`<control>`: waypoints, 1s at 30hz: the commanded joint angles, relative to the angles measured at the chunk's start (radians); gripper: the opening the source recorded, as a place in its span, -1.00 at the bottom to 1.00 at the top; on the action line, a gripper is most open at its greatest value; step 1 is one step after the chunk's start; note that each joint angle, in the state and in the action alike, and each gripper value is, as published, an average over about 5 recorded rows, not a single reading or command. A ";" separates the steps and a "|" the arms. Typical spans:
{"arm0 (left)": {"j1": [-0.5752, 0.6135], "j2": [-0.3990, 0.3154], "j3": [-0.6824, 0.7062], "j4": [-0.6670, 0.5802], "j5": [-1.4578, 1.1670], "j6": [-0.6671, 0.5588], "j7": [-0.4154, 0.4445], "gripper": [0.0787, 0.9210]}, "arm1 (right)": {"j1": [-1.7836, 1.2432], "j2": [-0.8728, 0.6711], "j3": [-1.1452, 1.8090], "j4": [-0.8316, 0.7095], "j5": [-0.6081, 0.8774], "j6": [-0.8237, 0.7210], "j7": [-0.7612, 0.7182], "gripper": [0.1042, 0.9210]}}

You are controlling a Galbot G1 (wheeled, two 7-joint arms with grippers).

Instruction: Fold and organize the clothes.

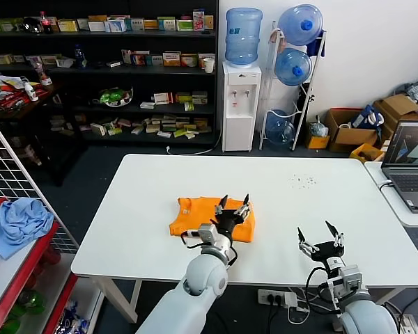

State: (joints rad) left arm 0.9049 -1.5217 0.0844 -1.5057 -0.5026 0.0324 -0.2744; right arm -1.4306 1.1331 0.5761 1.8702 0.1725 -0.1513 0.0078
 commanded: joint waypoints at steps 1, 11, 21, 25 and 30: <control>0.204 0.325 -0.106 -0.139 0.171 -0.165 0.116 0.68 | 0.004 0.043 0.091 0.006 0.034 0.023 -0.119 0.76; 0.306 0.383 -0.284 -0.115 0.341 -0.163 0.153 0.77 | 0.041 0.123 0.123 -0.012 -0.009 0.021 -0.170 0.76; 0.336 0.340 -0.451 -0.112 0.443 -0.173 0.195 0.77 | 0.071 0.230 0.185 -0.026 -0.092 -0.005 -0.211 0.76; 0.349 0.326 -0.503 -0.116 0.500 -0.177 0.224 0.77 | 0.061 0.274 0.200 -0.020 -0.137 -0.012 -0.241 0.76; 0.359 0.322 -0.522 -0.124 0.498 -0.179 0.240 0.77 | 0.056 0.293 0.208 -0.020 -0.132 0.000 -0.248 0.76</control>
State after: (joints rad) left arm 1.2276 -1.2115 -0.3147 -1.6197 -0.1007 -0.1354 -0.0808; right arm -1.3774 1.3458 0.7501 1.8497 0.0924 -0.1518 -0.1961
